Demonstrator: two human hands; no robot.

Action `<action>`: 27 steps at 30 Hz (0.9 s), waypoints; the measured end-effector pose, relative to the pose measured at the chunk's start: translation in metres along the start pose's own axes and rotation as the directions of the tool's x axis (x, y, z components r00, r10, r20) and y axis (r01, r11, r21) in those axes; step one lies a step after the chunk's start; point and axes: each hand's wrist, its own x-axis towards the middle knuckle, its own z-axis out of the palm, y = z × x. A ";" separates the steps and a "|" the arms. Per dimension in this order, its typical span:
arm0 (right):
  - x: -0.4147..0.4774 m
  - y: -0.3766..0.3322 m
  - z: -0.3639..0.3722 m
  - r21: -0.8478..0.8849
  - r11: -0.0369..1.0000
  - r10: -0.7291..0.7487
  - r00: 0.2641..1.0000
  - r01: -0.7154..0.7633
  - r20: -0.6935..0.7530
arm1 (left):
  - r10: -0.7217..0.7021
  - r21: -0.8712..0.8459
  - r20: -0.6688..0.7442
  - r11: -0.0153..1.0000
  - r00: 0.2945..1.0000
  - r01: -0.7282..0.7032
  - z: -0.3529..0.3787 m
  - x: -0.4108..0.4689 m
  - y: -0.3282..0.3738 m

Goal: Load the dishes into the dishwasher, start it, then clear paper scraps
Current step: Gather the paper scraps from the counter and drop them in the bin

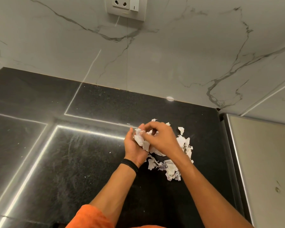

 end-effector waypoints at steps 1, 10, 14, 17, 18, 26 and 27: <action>-0.001 -0.003 0.006 -0.149 0.989 -0.017 0.999 0.023 0.037 | -0.008 -0.007 0.007 1.000 1.000 0.008 0.001 -0.001 -0.001; 0.037 0.016 -0.011 0.135 0.968 0.221 0.974 -0.212 -0.052 | 0.007 -0.041 0.029 0.999 1.000 -0.005 -0.004 -0.008 0.012; 0.066 0.060 -0.006 -0.273 0.942 0.209 0.977 -0.193 0.030 | 0.027 -0.059 0.001 0.998 1.000 -0.027 -0.012 -0.008 0.023; 0.074 0.071 0.012 -0.482 0.876 0.152 0.964 -0.028 0.219 | 0.057 -0.067 -0.018 0.996 0.998 -0.058 -0.019 -0.006 0.033; 0.073 0.073 0.019 -0.505 0.863 0.113 0.967 0.017 0.227 | 0.068 -0.077 -0.016 0.995 0.998 -0.069 -0.021 -0.006 0.036; 0.052 0.084 0.037 -0.598 0.784 -0.071 0.980 0.169 0.184 | 0.110 -0.059 -0.049 0.992 0.993 -0.113 -0.019 0.000 0.035; 0.050 0.083 0.033 -0.559 0.822 -0.036 0.989 0.110 0.141 | 0.116 -0.059 -0.053 0.991 0.992 -0.119 -0.018 0.000 0.034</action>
